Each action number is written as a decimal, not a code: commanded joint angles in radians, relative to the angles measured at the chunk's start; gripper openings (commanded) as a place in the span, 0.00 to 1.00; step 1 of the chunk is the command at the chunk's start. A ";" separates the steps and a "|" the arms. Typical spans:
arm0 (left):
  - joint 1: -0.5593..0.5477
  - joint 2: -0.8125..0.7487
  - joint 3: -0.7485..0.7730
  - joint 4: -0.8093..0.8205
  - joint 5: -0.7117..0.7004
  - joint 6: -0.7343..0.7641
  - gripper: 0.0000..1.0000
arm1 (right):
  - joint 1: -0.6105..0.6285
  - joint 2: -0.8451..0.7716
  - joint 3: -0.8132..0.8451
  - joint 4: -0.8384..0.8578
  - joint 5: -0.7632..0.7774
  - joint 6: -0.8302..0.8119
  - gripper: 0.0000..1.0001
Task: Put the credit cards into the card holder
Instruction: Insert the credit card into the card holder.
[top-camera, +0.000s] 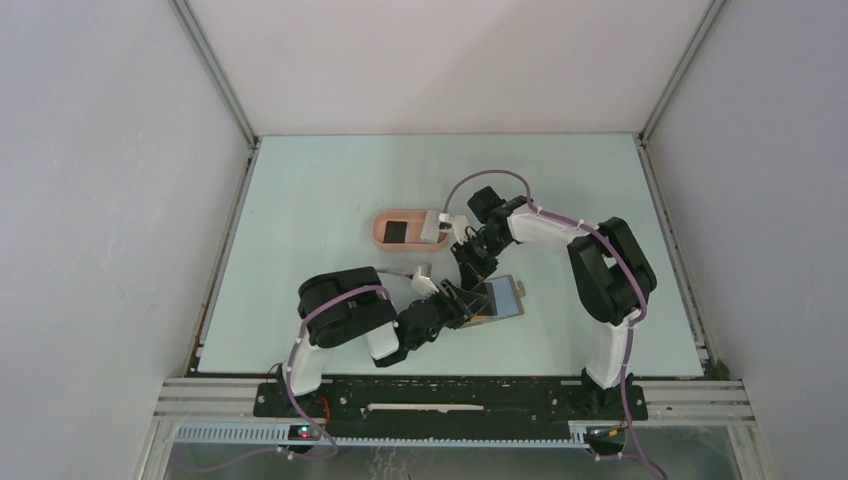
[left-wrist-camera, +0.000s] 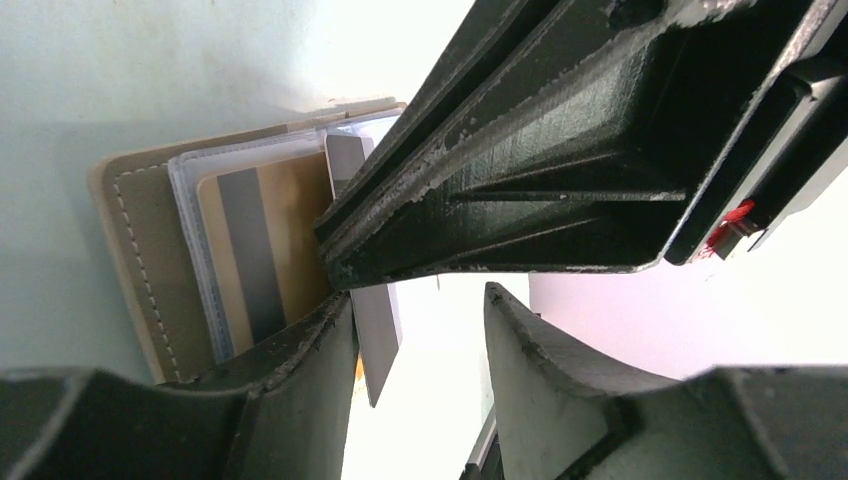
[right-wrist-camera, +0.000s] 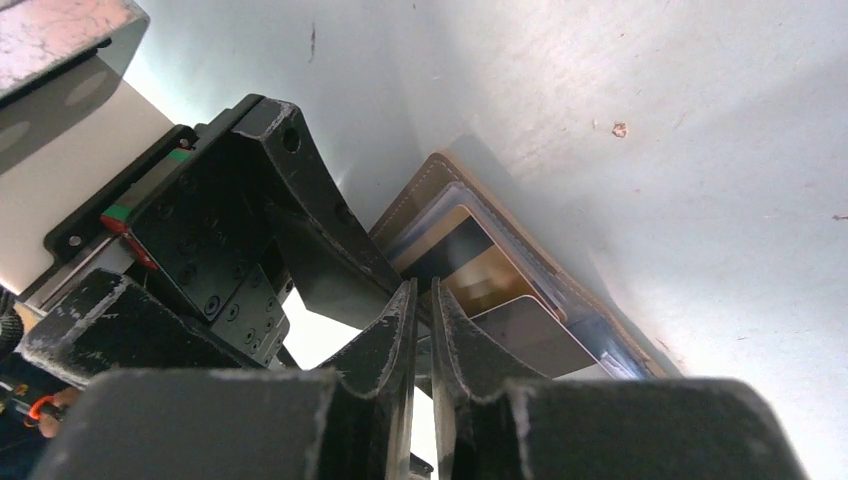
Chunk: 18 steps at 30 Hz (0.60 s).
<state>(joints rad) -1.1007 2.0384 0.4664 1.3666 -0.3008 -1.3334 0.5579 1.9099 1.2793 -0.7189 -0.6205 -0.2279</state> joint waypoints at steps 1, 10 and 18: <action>0.009 -0.009 -0.017 0.008 0.008 0.039 0.54 | 0.013 0.017 0.052 -0.079 0.052 -0.089 0.17; 0.010 0.003 -0.014 0.018 0.018 0.039 0.55 | 0.028 0.033 0.057 -0.098 0.068 -0.105 0.18; 0.015 0.010 -0.013 0.023 0.024 0.034 0.56 | 0.045 0.038 0.065 -0.118 0.148 -0.129 0.18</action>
<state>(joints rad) -1.0962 2.0388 0.4664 1.3739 -0.2794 -1.3273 0.5922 1.9377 1.3155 -0.8040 -0.5270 -0.3206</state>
